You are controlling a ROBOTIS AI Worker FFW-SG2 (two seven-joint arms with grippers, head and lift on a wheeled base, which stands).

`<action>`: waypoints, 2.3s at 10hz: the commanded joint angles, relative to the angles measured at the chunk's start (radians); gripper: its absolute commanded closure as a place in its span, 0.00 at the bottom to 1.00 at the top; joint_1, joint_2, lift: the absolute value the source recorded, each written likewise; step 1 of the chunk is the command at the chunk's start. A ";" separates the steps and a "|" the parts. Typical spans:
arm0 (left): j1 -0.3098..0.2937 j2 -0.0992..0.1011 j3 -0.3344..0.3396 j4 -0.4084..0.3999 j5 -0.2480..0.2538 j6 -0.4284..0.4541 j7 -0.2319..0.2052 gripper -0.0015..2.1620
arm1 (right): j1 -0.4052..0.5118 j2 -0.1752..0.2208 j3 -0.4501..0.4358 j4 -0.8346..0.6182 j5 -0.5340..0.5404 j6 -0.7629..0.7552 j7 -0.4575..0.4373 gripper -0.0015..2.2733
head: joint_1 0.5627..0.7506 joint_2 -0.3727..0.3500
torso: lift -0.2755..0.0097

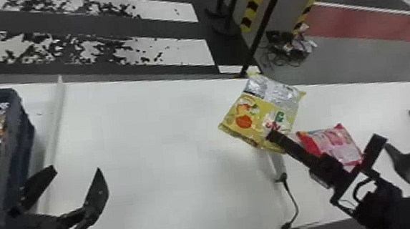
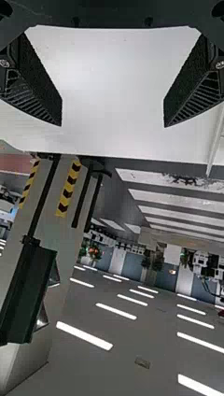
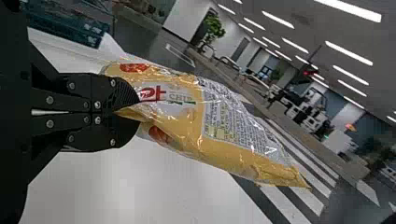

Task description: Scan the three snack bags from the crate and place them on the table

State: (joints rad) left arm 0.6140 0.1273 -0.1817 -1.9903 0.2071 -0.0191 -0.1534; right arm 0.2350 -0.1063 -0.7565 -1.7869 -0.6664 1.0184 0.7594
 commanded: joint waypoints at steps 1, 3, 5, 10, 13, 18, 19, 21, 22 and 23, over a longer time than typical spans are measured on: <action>-0.002 -0.002 -0.002 0.001 0.000 -0.003 0.000 0.03 | -0.033 0.005 -0.060 0.044 -0.033 -0.046 -0.060 0.94 | 0.70 0.03 | 0.75; -0.004 -0.002 -0.002 0.004 0.000 0.000 0.003 0.03 | -0.083 -0.009 -0.098 0.123 -0.024 -0.117 -0.138 0.94 | 0.70 0.03 | 0.75; -0.004 0.002 0.002 0.005 0.006 -0.003 0.002 0.03 | -0.141 -0.026 -0.126 0.236 -0.015 -0.228 -0.241 0.94 | 0.70 0.03 | 0.75; -0.013 0.005 0.002 0.036 0.014 -0.034 -0.008 0.03 | -0.195 -0.147 -0.084 0.527 0.010 -0.510 -0.528 0.93 | 0.70 0.03 | 0.75; -0.022 0.003 -0.001 0.053 0.017 -0.040 -0.012 0.03 | -0.191 -0.173 -0.014 0.547 0.021 -0.519 -0.514 0.89 | 0.70 0.03 | 0.75; -0.022 0.003 -0.001 0.062 0.023 -0.058 -0.014 0.03 | -0.200 -0.178 0.025 0.555 0.047 -0.534 -0.522 0.03 | 0.70 0.03 | 0.75; -0.027 0.002 -0.001 0.065 0.023 -0.058 -0.014 0.03 | -0.186 -0.178 0.023 0.543 0.044 -0.531 -0.522 0.03 | 0.70 0.03 | 0.75; -0.030 0.002 -0.002 0.070 0.025 -0.058 -0.014 0.03 | -0.121 -0.161 0.034 0.431 0.048 -0.534 -0.538 0.03 | 0.70 0.03 | 0.75; -0.031 0.000 -0.002 0.070 0.025 -0.058 -0.014 0.03 | -0.083 -0.141 0.037 0.356 0.056 -0.525 -0.543 0.03 | 0.70 0.03 | 0.75; -0.033 0.000 -0.004 0.071 0.025 -0.058 -0.014 0.03 | -0.031 -0.121 0.051 0.264 0.056 -0.522 -0.542 0.03 | 0.70 0.03 | 0.75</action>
State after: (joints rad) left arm 0.5823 0.1275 -0.1853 -1.9203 0.2316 -0.0774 -0.1672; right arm 0.1728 -0.2398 -0.7134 -1.4665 -0.6118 0.4929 0.2169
